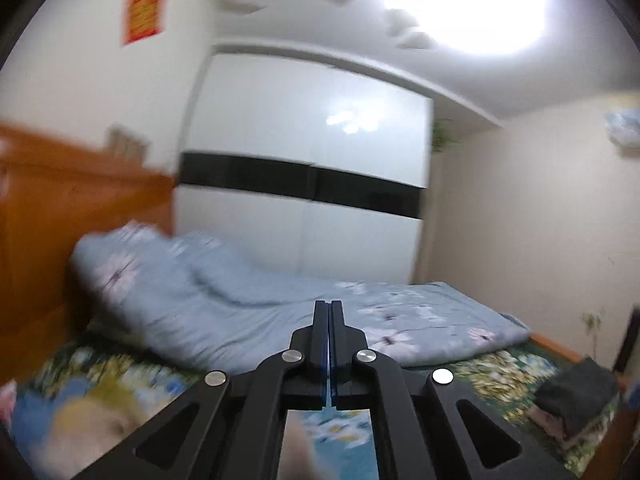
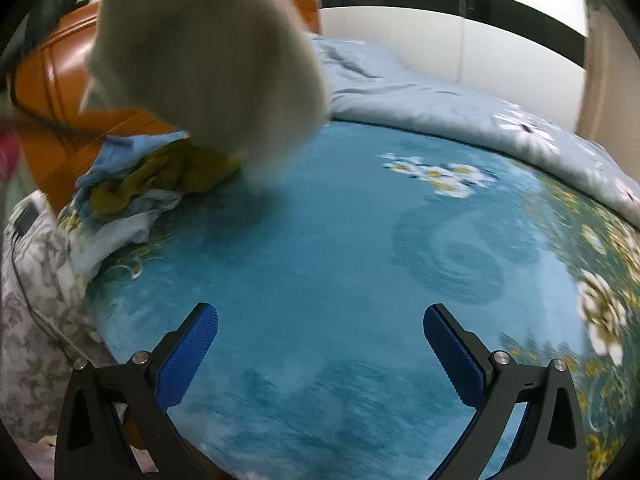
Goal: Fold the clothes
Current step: 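Grasp the beige fuzzy sweater from the pile with the left gripper and lift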
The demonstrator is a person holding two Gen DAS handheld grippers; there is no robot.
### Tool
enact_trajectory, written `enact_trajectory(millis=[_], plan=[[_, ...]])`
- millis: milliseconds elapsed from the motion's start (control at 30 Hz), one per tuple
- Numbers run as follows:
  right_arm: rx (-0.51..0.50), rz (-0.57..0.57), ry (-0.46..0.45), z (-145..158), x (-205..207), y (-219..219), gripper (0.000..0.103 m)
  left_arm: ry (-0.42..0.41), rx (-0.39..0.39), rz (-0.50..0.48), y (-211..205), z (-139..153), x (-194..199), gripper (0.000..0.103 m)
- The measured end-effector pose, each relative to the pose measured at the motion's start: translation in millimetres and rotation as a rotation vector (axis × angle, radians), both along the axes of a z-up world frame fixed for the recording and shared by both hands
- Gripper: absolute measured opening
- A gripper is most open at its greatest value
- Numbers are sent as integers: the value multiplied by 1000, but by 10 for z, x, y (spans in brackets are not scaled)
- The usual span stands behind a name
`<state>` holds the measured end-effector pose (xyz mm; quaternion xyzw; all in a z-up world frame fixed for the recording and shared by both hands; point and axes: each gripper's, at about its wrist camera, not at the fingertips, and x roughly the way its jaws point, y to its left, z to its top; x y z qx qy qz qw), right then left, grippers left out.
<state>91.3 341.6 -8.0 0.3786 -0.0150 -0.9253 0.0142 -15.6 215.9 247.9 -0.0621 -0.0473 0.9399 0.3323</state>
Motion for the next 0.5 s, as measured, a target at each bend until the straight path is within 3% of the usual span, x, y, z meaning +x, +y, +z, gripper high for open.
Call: enact_trajectory(millis=[67, 267, 400, 500], plan=[[-9, -45, 16, 26, 103, 107, 103, -21, -26, -44, 250, 6, 49, 0], [-26, -169, 38, 45, 370, 462, 103, -173, -97, -122, 597, -417, -25, 0], [-60, -194, 43, 57, 343, 543, 103, -304, -93, -87, 290, -817, -225, 1], [-87, -145, 52, 51, 253, 452, 103, -389, -78, -16, -142, -1140, -377, 1]])
